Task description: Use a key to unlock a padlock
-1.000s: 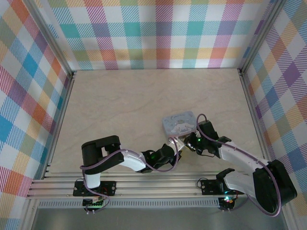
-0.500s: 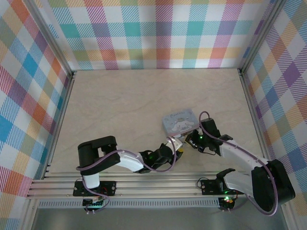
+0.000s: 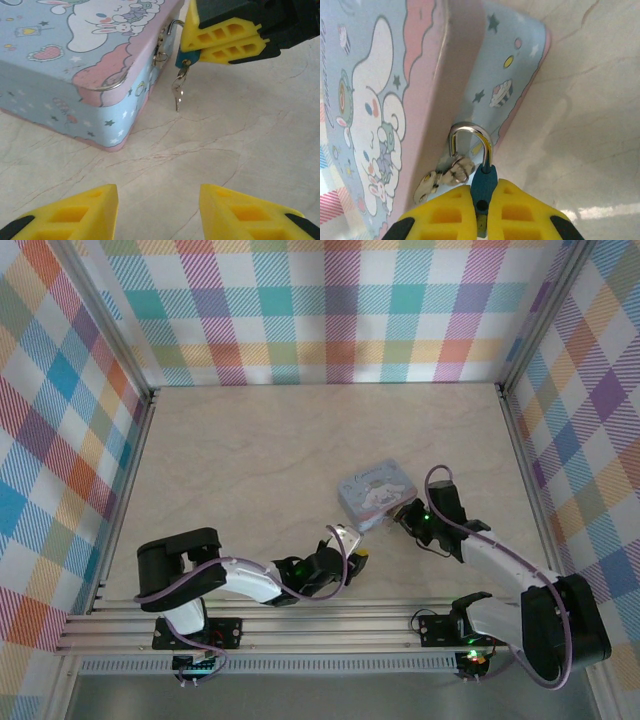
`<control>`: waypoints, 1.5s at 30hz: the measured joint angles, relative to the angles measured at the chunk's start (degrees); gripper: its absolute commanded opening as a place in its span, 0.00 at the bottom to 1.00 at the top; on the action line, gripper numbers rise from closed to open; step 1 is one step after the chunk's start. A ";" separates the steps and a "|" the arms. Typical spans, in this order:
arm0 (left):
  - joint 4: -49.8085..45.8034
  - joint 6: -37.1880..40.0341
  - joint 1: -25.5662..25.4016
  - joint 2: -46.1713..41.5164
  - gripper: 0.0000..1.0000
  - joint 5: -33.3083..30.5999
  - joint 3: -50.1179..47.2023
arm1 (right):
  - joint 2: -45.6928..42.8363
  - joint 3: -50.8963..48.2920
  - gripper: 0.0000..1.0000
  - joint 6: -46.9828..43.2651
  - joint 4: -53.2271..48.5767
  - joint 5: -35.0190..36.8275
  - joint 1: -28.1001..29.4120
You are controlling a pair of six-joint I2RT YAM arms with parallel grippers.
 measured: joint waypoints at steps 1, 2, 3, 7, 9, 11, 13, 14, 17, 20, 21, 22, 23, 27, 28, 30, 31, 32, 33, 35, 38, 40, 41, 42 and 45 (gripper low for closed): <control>-0.35 -0.04 0.00 -0.72 0.46 -0.31 -0.26 | 0.31 0.15 0.00 -0.02 0.04 0.24 -0.37; -0.96 -0.04 0.00 -1.51 0.47 -0.63 -0.37 | 0.55 0.42 0.00 -0.22 -0.09 0.42 -0.70; -1.53 -0.07 0.00 -2.36 0.47 -0.94 -0.50 | 0.63 0.79 0.00 -0.57 -0.48 0.55 -1.03; -5.46 -0.26 0.02 -8.13 0.52 -2.93 -1.31 | 0.02 3.37 0.00 -4.20 -3.50 0.42 -2.67; -8.07 -0.24 0.31 -11.72 0.57 -4.00 -1.79 | -0.98 4.90 0.00 -6.80 -5.95 0.07 -4.17; -11.61 -0.44 1.01 -16.04 0.62 -5.03 -2.32 | -1.75 6.97 0.00 -10.62 -9.35 -0.79 -6.82; -14.82 -0.59 1.88 -20.09 0.69 -5.73 -2.89 | -1.88 8.68 0.00 -14.16 -12.26 -1.49 -9.42; -16.79 -0.52 2.67 -22.40 0.76 -5.99 -3.04 | -1.79 9.55 0.00 -16.04 -13.84 -1.86 -10.62; -22.73 -0.15 5.70 -28.74 0.94 -6.27 -3.28 | 1.16 12.92 0.00 -21.99 -18.27 -2.73 -14.03; -27.69 0.55 8.94 -34.60 1.00 -6.14 -3.63 | 6.67 15.72 0.01 -26.86 -20.09 -3.13 -16.13; -29.29 0.68 10.19 -36.30 1.00 -5.75 -3.72 | 8.46 16.22 0.03 -28.22 -20.31 -3.10 -16.55; -30.56 0.72 11.43 -37.68 1.00 -5.25 -3.85 | 10.01 16.55 0.04 -29.35 -20.44 -3.10 -16.87; -32.04 0.83 12.81 -39.04 1.00 -4.55 -3.96 | 11.85 16.92 0.06 -30.62 -20.50 -3.08 -17.18; -37.94 0.94 18.47 -42.10 1.00 -1.36 -4.00 | 19.23 19.28 0.22 -34.80 -20.59 -2.19 -17.94; -39.12 1.11 19.50 -42.34 1.00 -0.63 -4.00 | 20.13 19.65 0.29 -35.76 -20.57 -1.92 -17.97; -41.97 1.55 21.62 -42.56 1.00 1.09 -4.00 | 21.16 20.22 0.45 -37.42 -20.57 -1.20 -17.99; -43.08 1.70 22.53 -42.58 1.00 1.77 -4.00 | 21.16 20.37 0.51 -38.10 -20.57 -0.87 -17.99; -44.24 1.88 23.71 -42.66 1.00 2.54 -4.00 | 20.98 20.52 0.56 -38.77 -20.61 -0.57 -17.99; -45.16 2.01 24.90 -42.77 1.00 3.17 -4.00 | 20.61 20.68 0.60 -39.28 -20.61 -0.17 -17.99; -46.49 2.23 27.47 -42.93 1.00 4.48 -3.98 | 19.47 20.79 0.75 -40.26 -20.63 0.44 -18.01; -47.52 3.02 32.13 -42.95 1.00 6.67 -3.96 | 15.98 20.79 1.00 -42.05 -20.70 1.70 -18.01; -47.82 3.52 35.52 -42.86 1.00 8.00 -3.89 | 13.27 20.76 1.00 -43.01 -20.41 2.60 -17.99; -47.76 3.85 37.53 -42.80 1.00 8.85 -3.85 | 11.85 20.61 1.00 -43.45 -19.96 3.13 -17.99; -47.76 4.13 39.28 -42.66 1.00 9.44 -3.72 | 10.49 20.26 1.00 -43.82 -19.21 3.65 -17.99; -46.40 5.20 45.18 -41.70 1.00 11.41 -3.23 | 5.40 17.25 1.00 -45.24 -15.69 5.60 -18.08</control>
